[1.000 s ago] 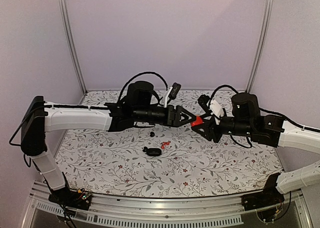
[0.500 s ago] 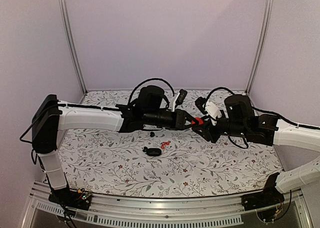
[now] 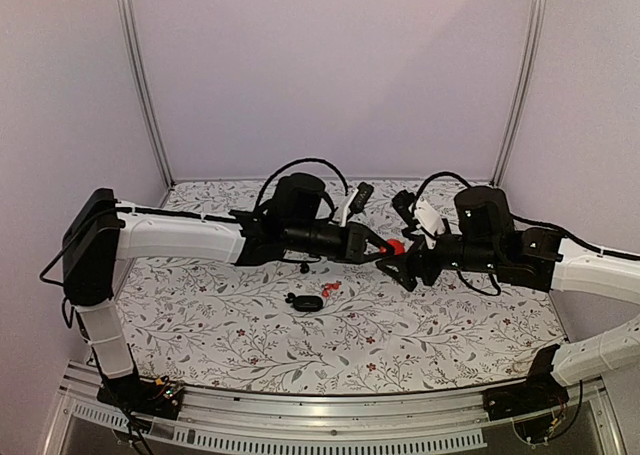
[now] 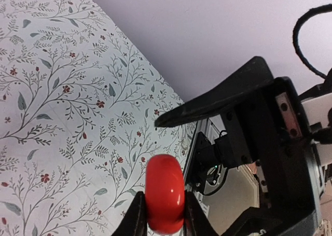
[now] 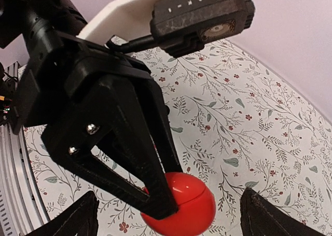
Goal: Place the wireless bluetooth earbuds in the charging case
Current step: Pass from the right arm to the left, then pass from the left arm to the right
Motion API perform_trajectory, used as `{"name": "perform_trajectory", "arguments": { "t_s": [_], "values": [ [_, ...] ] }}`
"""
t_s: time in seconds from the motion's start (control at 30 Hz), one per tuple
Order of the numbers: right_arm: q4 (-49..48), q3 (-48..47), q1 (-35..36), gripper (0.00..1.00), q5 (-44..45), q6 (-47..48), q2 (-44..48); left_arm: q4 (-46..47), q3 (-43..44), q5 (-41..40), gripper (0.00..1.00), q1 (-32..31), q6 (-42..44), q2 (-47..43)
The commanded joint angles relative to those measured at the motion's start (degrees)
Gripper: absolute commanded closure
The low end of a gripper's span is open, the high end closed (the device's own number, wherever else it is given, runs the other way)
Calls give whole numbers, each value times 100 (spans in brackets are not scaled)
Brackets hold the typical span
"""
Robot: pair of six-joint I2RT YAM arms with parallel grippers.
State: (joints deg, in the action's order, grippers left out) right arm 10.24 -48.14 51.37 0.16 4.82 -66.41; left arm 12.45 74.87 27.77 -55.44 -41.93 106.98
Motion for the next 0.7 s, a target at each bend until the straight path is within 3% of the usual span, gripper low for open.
{"name": "perform_trajectory", "arguments": {
  "t_s": [0.0, 0.33, 0.67],
  "values": [
    [0, 39, 7, 5, -559, -233, 445, 263, -430, 426, 100, 338, 609, -404],
    [588, 129, -680, 5, -2704, -697, 1020, -647, -666, 904, 97, 468, 3068, -1167],
    [941, -181, -681, 16, -3693, -623, 1087, -934, -651, 1276, 97, 301, 3803, -1551]
  ]
}}
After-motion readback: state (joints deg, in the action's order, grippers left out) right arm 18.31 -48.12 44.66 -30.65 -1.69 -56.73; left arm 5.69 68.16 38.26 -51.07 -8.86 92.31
